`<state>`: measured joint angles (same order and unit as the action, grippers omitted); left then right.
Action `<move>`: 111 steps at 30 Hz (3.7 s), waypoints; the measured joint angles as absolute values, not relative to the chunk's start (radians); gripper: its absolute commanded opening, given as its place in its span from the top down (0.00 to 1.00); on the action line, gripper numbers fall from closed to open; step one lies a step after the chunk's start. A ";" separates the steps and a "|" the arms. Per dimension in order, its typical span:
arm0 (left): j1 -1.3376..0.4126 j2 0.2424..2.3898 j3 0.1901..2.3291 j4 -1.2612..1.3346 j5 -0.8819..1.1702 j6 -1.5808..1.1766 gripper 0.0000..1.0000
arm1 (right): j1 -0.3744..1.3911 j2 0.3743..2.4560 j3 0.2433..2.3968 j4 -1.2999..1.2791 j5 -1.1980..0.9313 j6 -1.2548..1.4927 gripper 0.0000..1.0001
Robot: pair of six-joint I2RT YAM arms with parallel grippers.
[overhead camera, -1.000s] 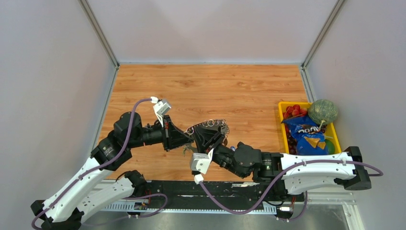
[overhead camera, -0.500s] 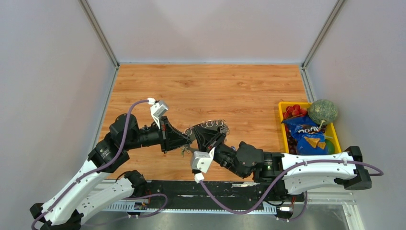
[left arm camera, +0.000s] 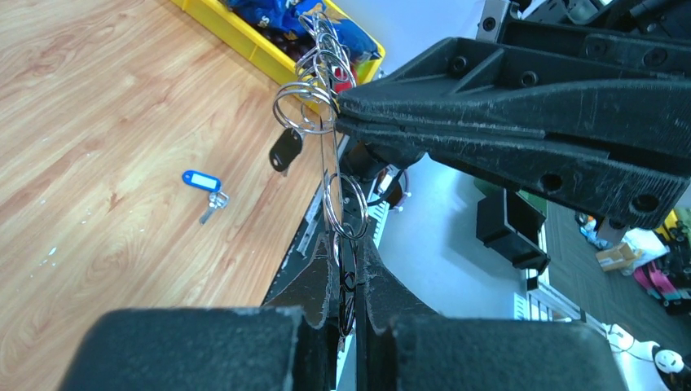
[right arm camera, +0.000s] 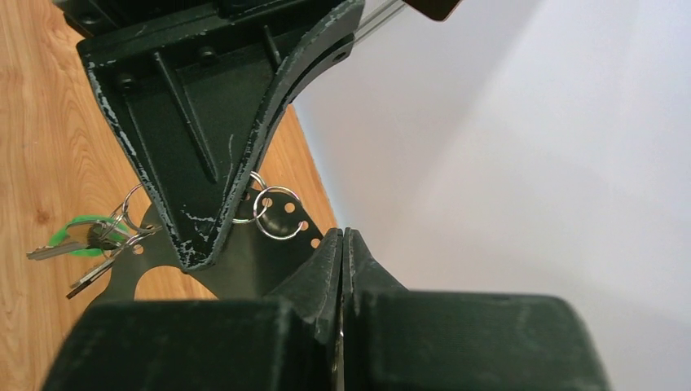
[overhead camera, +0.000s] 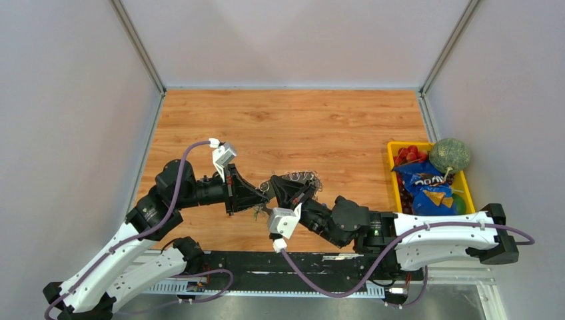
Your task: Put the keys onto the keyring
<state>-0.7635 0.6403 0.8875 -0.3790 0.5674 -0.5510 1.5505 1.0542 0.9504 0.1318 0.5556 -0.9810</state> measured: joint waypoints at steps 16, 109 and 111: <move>-0.766 0.621 0.877 -0.347 0.616 -0.483 1.00 | 1.548 0.952 0.949 0.125 0.616 -0.719 0.89; -1.286 0.798 0.440 0.331 -0.651 0.441 1.00 | 0.774 1.508 1.630 -0.720 -0.414 0.228 0.53; -1.291 0.797 0.440 0.328 -0.651 0.441 1.00 | 0.777 1.528 1.639 -0.723 -0.414 0.228 0.53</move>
